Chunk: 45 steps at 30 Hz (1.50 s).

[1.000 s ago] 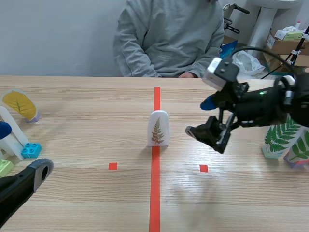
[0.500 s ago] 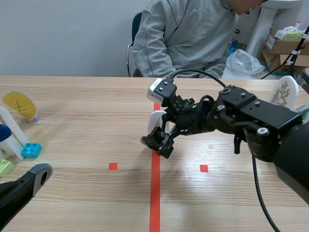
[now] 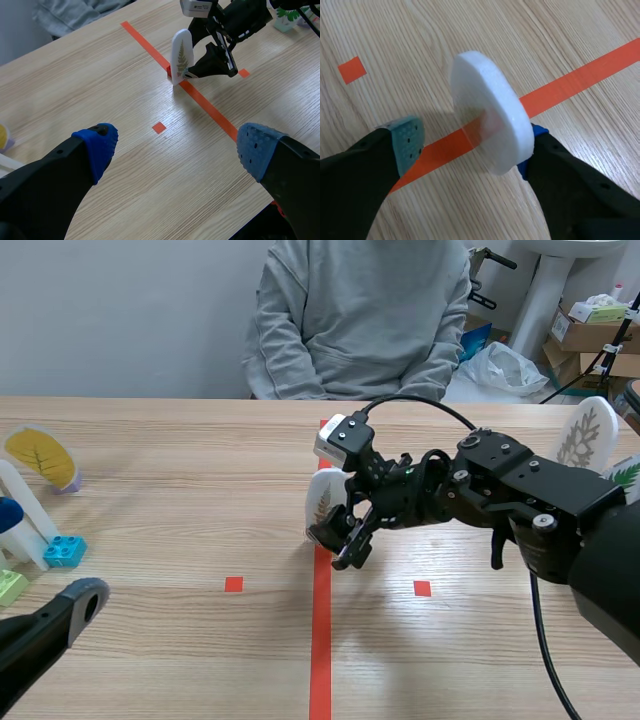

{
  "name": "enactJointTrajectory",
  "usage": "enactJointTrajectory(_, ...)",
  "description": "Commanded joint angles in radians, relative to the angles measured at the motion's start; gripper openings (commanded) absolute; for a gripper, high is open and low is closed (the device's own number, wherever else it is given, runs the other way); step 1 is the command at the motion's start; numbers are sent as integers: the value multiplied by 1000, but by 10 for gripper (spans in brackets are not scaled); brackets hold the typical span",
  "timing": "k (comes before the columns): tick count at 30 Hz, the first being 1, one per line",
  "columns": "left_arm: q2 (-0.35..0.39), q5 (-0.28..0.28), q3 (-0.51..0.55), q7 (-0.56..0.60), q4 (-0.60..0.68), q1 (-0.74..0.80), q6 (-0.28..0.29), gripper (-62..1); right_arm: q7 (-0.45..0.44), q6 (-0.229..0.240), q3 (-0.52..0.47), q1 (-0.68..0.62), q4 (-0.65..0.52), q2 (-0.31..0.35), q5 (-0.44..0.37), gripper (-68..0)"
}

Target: Do the leaf sorting experiment

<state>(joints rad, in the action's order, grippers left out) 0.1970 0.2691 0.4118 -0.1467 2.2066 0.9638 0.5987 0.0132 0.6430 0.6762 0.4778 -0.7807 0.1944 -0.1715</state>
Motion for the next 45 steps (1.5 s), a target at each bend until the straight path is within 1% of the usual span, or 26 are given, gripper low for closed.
enactJointTrajectory(1, -3, 11, -7, 14, 5, -3, -5, -97, -28, 0, -7, 15, -26, 2, -12, -382)
enactJointTrajectory(4, -3, 11, -7, 14, 5, -3, -5, -97, -32, 0, -7, 15, -26, 2, -12, -445)
enactJointTrajectory(10, -3, 11, -7, 14, 5, -3, -5, -97, -32, 0, -7, 15, -26, 2, -12, -514)
enactJointTrajectory(15, -3, 11, -7, 14, 5, -3, -5, -97, -32, 0, -7, 15, -26, 2, -12, -591)
enactJointTrajectory(18, -3, 11, -7, 14, 5, -3, -5, -97, -32, 0, -7, 15, -26, 2, -12, -614)
enactJointTrajectory(21, -3, 11, -7, 14, 5, -3, -5, -97, -32, 0, -7, 16, -26, 2, -12, -618)
enactJointTrajectory(24, -3, 11, -7, 14, 5, -3, -5, -97, -30, 0, -7, 16, -26, 2, -12, -652)
enactJointTrajectory(28, -3, 11, -7, 14, 5, -3, -5, -97, -14, 0, -8, 14, -43, 9, -16, -656)
enactJointTrajectory(32, -3, 11, -7, 14, 5, -3, -5, -97, 31, -3, -18, -14, -136, 50, -30, -656)
enactJointTrajectory(33, -3, 11, -7, 14, 5, -3, -5, -97, 58, -11, -26, -31, -171, 65, -52, -656)
enactJointTrajectory(36, -3, 11, -7, 15, 5, -3, -5, -97, 139, -56, -65, -97, -275, 107, -117, -656)
enactJointTrajectory(39, -3, 11, -7, 15, 5, -3, -5, -97, 200, -100, -139, -190, -381, 147, -136, -656)
enactJointTrajectory(41, -3, 11, -7, 15, 5, -3, -5, -97, 230, -105, -201, -258, -452, 171, -157, -656)
enactJointTrajectory(45, -3, 11, -8, 15, 5, -3, -4, -97, 255, -109, -336, -398, -579, 208, -182, -656)
